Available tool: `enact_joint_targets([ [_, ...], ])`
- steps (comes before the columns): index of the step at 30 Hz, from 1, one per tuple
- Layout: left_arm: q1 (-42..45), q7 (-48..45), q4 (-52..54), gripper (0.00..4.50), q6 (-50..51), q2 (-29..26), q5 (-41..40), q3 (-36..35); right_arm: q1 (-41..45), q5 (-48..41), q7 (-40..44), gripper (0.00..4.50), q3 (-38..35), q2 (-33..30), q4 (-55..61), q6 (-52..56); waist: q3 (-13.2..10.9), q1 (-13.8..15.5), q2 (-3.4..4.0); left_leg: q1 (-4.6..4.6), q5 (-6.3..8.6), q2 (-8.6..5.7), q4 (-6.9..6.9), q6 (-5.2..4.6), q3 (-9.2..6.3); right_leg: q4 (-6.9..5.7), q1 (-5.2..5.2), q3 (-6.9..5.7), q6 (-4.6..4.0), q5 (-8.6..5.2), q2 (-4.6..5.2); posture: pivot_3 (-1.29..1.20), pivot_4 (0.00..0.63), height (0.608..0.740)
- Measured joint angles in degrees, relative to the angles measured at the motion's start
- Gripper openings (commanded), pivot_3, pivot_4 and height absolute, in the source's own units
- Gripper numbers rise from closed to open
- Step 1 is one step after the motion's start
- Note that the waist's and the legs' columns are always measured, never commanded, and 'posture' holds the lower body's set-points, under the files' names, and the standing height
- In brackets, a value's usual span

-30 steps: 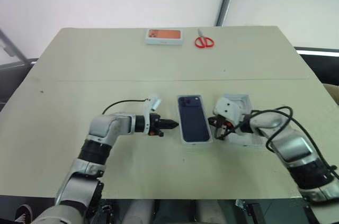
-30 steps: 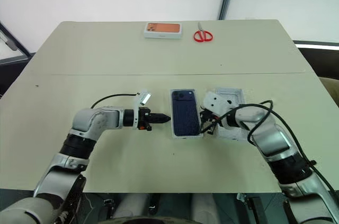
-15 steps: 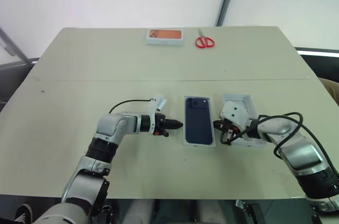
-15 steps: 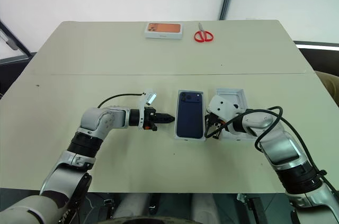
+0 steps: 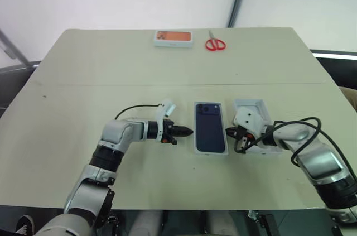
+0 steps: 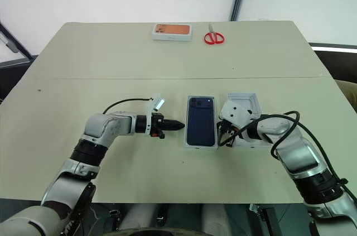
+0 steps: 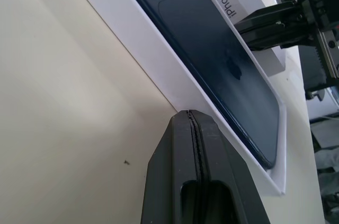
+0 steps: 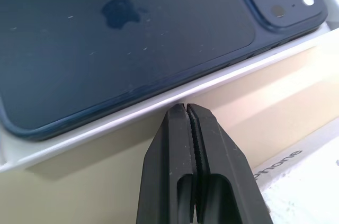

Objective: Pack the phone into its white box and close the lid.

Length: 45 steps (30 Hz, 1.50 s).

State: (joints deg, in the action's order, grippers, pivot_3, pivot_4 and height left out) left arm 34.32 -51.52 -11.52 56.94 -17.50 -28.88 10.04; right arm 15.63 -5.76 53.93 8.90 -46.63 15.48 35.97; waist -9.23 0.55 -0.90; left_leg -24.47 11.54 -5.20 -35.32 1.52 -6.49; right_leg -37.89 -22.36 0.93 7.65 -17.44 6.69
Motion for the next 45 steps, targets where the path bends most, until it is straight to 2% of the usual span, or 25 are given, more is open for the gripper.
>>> enact_joint_targets([
  [8, -1.65, -1.93, 3.12, 0.02, -1.95, -5.72, -0.39, -2.65, -0.02, -0.84, 0.48, 0.07, -2.0, -2.29, 0.14, 0.37, -0.01, 0.0, 0.0, -0.01, 0.0, 0.01, 0.02, 0.0, 0.01, 0.0, -0.03, 0.01, 0.0, 0.0, 0.01, 0.0, 0.15, 0.74],
  [9, -1.9, -2.37, 3.58, 0.26, -2.47, -6.26, -0.56, -3.13, -0.06, -1.11, 0.54, 0.3, -2.28, -2.67, 0.28, 0.68, -0.01, 0.0, 0.0, -0.01, 0.0, 0.01, 0.02, 0.0, 0.01, 0.01, -0.02, 0.01, -0.01, 0.0, 0.01, 0.0, 0.15, 0.74],
  [11, -2.07, -3.38, 3.72, 0.88, -2.99, -7.32, -1.38, -4.67, -0.09, -3.18, 0.51, 0.91, -3.98, -2.77, 1.22, 3.54, -0.03, 0.03, -0.03, -0.01, 0.0, 0.03, 0.02, 0.0, 0.0, 0.01, -0.03, 0.01, -0.01, 0.0, 0.01, 0.0, 0.15, 0.74],
  [13, -2.01, -4.28, 3.68, 1.8, -4.44, -9.02, -2.05, -6.98, 0.35, -6.01, -0.15, 1.84, -6.53, -1.74, 3.35, 7.75, -0.03, 0.02, -0.03, -0.01, 0.0, 0.03, 0.02, 0.0, -0.01, 0.01, -0.03, 0.01, -0.01, 0.0, 0.01, 0.0, 0.15, 0.74],
  [18, -1.76, -6.42, 3.67, 4.45, -12.84, -11.62, -1.76, -10.57, 3.18, -9.13, -5.98, 4.5, -10.62, 0.51, 6.02, 16.93, -0.03, 0.04, -0.03, -0.02, 0.0, 0.03, 0.05, 0.0, 0.01, 0.02, -0.06, 0.02, -0.02, 0.0, 0.05, 0.0, 0.15, 0.74],
  [24, -6.68, -12.61, 6.8, 4.48, -20.21, -13.7, -3.67, -13.5, 5.5, -10.06, -14.9, 4.5, -13.72, 1.15, 9.48, 33.19, -0.04, 0.04, -0.02, -0.04, 0.0, 0.06, 0.1, 0.0, 0.01, 0.1, -0.08, 0.03, -0.04, 0.0, 0.1, 0.0, 0.15, 0.74],
  [28, -10.27, -17.97, 9.18, 4.48, -23.29, -16.42, -5.55, -14.48, 5.94, -13.08, -18.21, 4.5, -18.28, 6.33, 12.29, 46.52, -0.03, -0.13, -0.01, -0.04, 0.01, 0.11, 0.14, -0.01, 0.01, 0.12, -0.09, 0.06, -0.05, 0.0, 0.09, 0.0, 0.15, 0.74],
  [31, -11.47, -19.78, 8.91, 4.48, -27.82, -16.76, -5.09, -15.33, 5.94, -14.33, -20.43, 4.5, -18.21, 8.26, 14.77, 53.2, -0.04, -0.1, 0.01, -0.04, 0.01, 0.09, 0.13, -0.01, 0.03, 0.12, -0.09, 0.06, -0.05, 0.0, 0.1, 0.0, 0.15, 0.74],
  [36, -11.83, -21.84, 7.79, 4.48, -33.75, -17.38, -2.92, -15.13, 6.93, -15.6, -25.16, 4.5, -16.28, 10.42, 18.0, 56.12, -0.04, 0.01, 0.01, -0.04, 0.01, 0.08, 0.14, -0.02, 0.03, 0.15, -0.08, 0.05, -0.05, 0.01, 0.1, 0.0, 0.15, 0.74],
  [45, -16.34, -23.43, 10.55, 4.48, -35.8, -18.01, -2.28, -13.09, 4.38, -16.65, -34.84, 4.5, -14.28, 13.32, 18.59, 56.13, -0.05, -0.32, 0.04, -0.03, 0.01, 0.1, 0.16, -0.02, 0.03, 0.16, -0.08, 0.05, -0.05, 0.01, 0.08, 0.0, 0.15, 0.74],
])
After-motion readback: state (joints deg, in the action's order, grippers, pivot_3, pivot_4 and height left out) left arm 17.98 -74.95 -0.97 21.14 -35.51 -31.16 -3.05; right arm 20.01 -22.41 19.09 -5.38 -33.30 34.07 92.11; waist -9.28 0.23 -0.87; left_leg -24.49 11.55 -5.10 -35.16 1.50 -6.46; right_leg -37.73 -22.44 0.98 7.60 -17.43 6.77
